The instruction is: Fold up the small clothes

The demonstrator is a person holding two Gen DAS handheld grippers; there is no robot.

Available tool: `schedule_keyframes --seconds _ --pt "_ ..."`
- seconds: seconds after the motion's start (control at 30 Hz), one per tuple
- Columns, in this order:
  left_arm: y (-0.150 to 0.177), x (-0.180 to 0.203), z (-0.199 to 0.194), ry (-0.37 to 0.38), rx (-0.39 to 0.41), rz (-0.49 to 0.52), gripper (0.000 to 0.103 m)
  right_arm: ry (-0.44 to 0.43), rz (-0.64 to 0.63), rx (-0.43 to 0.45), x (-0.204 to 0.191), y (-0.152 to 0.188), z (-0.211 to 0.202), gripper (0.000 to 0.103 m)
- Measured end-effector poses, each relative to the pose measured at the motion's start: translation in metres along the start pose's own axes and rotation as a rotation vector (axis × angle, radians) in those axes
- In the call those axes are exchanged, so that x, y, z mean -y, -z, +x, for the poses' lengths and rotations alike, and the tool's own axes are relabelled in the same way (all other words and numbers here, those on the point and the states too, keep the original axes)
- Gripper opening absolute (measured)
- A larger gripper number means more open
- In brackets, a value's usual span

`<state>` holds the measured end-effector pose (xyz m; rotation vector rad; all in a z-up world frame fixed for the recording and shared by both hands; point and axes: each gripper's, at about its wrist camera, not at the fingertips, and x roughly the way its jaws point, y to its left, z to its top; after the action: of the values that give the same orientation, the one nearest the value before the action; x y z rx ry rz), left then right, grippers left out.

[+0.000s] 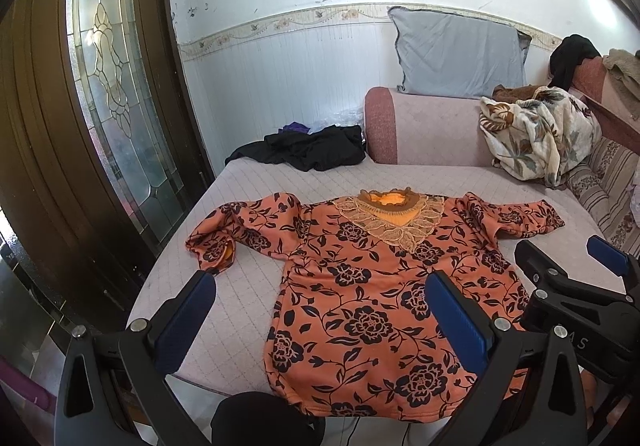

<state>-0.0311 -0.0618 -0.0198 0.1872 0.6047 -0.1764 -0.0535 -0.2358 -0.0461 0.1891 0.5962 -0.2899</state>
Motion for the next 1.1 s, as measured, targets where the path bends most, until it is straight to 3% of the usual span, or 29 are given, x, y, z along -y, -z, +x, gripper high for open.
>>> schedule_keyframes --seconds 0.27,1.1 --pt "0.001 0.009 0.01 0.003 -0.02 0.025 0.103 0.014 0.002 -0.002 0.005 -0.001 0.003 0.103" --pt "-0.002 0.05 0.058 0.014 -0.103 0.106 0.103 0.025 0.077 -0.121 0.043 0.008 0.068 0.103"
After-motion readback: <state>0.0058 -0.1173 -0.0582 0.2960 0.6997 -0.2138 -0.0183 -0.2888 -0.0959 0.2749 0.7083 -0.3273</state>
